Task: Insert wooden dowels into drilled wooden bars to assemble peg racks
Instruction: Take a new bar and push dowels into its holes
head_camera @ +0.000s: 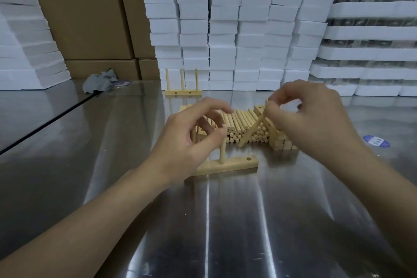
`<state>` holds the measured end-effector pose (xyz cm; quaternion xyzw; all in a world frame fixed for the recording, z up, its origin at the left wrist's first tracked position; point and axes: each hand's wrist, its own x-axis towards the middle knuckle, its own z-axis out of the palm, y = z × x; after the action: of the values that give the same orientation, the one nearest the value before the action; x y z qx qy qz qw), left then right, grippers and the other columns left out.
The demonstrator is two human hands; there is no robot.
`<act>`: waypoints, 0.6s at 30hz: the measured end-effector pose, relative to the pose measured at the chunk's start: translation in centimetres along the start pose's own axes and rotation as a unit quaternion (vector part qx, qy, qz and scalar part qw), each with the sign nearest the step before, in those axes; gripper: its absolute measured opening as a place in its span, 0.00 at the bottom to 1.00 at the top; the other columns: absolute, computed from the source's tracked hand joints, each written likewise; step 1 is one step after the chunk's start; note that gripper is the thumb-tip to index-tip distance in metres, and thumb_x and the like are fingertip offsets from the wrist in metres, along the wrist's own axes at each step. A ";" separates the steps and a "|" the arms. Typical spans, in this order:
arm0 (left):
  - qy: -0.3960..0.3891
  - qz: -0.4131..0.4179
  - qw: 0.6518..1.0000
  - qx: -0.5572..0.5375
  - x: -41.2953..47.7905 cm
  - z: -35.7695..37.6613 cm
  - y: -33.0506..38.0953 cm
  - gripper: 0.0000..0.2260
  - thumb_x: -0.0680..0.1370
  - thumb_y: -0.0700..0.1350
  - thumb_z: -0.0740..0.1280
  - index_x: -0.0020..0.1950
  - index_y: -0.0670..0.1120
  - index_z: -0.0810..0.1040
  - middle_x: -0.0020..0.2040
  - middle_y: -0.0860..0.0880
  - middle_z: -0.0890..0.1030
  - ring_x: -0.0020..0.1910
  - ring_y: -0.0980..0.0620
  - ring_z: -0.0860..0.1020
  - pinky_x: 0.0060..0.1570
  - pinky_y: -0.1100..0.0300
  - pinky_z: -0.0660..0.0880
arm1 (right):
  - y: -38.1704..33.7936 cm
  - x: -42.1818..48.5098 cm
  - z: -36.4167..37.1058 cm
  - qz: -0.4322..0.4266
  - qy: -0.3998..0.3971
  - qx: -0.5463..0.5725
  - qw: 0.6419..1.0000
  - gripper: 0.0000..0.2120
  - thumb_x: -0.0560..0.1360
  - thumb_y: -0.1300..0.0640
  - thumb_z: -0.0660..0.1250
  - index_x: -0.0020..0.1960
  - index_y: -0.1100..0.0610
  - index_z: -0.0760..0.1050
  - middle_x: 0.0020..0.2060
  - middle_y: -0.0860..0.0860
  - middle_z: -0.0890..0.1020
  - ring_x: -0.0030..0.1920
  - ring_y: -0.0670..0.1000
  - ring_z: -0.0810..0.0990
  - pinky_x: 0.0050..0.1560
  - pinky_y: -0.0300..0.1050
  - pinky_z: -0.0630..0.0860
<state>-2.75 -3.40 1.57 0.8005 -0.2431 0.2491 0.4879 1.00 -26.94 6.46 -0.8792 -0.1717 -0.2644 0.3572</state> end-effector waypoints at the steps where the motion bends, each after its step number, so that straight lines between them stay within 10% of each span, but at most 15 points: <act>1: 0.012 -0.011 1.000 -0.022 0.1 0.0 0.1 0.12 0.79 0.51 0.69 0.62 0.56 0.82 0.50 0.50 0.83 0.46 0.46 0.82 0.40 0.47 0.79 | 0.1 0.2 -0.1 0.026 0.007 0.084 0.996 0.06 0.74 0.48 0.69 0.41 0.48 0.83 0.41 0.41 0.85 0.41 0.40 0.81 0.38 0.32 0.74; 6: 0.077 -0.114 0.984 -0.109 1.2 -0.7 0.5 0.15 0.79 0.54 0.69 0.65 0.53 0.82 0.49 0.48 0.87 0.44 0.53 0.85 0.41 0.65 0.77 | 0.4 0.3 0.4 0.069 0.011 0.275 0.959 0.05 0.80 0.52 0.72 0.47 0.49 0.86 0.42 0.52 0.86 0.40 0.49 0.82 0.40 0.43 0.77; 18: 0.109 -0.170 0.968 -0.151 1.4 -1.0 0.0 0.07 0.77 0.43 0.77 0.55 0.49 0.89 0.47 0.47 0.89 0.41 0.54 0.84 0.44 0.67 0.80 | 0.4 -0.5 2.6 0.051 -0.055 0.388 0.919 0.06 0.78 0.59 0.75 0.55 0.53 0.85 0.43 0.53 0.89 0.41 0.47 0.85 0.40 0.37 0.79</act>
<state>-1.86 -2.69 2.87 0.7152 -0.0835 0.2083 0.6619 1.68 -25.46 4.38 -0.6924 -0.2347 -0.1096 0.6734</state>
